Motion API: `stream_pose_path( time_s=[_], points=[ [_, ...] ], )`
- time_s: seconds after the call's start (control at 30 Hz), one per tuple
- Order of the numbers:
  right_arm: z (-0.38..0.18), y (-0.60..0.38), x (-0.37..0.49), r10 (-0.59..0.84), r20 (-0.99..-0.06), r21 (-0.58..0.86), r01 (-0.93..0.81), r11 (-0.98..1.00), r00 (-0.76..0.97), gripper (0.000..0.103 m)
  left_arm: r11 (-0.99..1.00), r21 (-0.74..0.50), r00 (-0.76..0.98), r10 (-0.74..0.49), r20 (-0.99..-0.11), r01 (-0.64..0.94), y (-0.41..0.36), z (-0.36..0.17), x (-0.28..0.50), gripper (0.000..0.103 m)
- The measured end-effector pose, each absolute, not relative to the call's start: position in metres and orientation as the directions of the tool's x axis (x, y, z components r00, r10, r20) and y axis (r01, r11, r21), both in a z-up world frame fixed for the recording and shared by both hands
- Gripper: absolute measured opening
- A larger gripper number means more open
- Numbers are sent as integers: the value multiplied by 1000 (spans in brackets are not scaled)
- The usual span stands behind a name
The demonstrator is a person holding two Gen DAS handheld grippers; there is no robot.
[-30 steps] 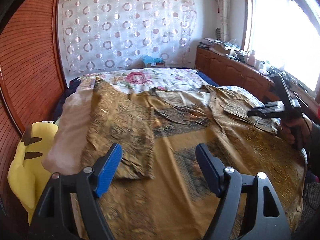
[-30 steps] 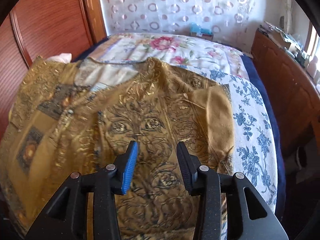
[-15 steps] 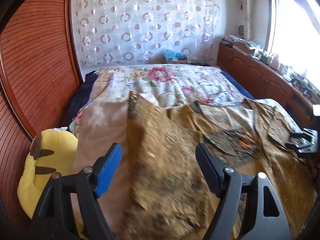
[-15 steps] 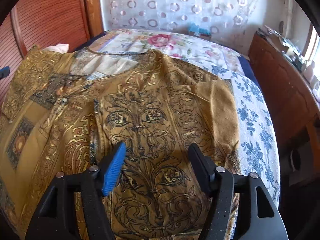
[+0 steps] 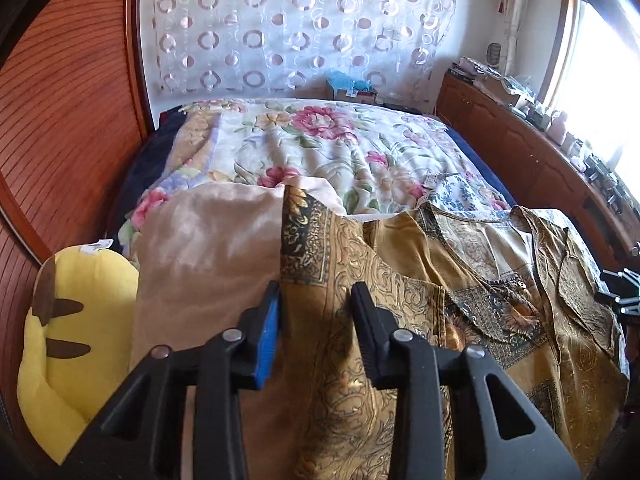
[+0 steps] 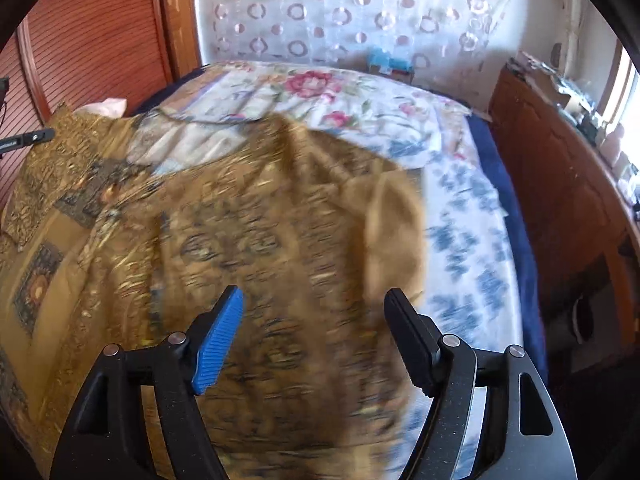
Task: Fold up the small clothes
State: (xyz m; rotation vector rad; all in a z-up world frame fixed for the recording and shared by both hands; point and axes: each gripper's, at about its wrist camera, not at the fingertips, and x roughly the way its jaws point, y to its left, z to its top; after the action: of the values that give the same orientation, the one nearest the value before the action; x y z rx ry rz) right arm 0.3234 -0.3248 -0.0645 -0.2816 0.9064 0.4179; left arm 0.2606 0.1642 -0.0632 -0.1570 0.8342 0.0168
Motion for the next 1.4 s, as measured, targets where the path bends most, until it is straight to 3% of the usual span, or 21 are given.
stream_pose_path(
  time_s=[0.2, 0.6, 0.7, 0.77, 0.87, 0.9, 0.93, 1.4],
  points=[
    [-68, -355, 372, 192, -819, -53, -404, 913, 541, 65, 991, -122, 667, -51, -743, -61, 164, -64, 268, 21],
    [-78, -339, 416, 159, -848, -70, -404, 912, 506, 50, 993, -76, 645, -3, -764, -85, 167, -66, 277, 21],
    [-79, -335, 419, 182, -847, -52, -418, 907, 500, 42, 994, -79, 654, -9, -756, -77, 167, -66, 277, 21],
    [-80, -334, 419, 201, -843, -39, -429, 903, 499, 39, 995, -85, 658, -35, -753, -45, 163, -66, 277, 5],
    [-80, -335, 417, 225, -835, -27, -445, 895, 501, 19, 995, -94, 691, -53, -721, -22, 154, -57, 270, 2],
    [-80, -334, 415, 246, -835, -8, -458, 889, 492, 6, 995, -97, 702, -59, -710, -15, 151, -54, 267, 2],
    [-79, -331, 413, 247, -833, -6, -456, 890, 495, 4, 996, -94, 715, -61, -696, -7, 146, -49, 262, 1],
    [-13, -338, 320, 417, -658, 97, -480, 872, 626, 2, 986, -114, 801, -167, -575, 124, 98, -1, 150, 1]
  ],
)
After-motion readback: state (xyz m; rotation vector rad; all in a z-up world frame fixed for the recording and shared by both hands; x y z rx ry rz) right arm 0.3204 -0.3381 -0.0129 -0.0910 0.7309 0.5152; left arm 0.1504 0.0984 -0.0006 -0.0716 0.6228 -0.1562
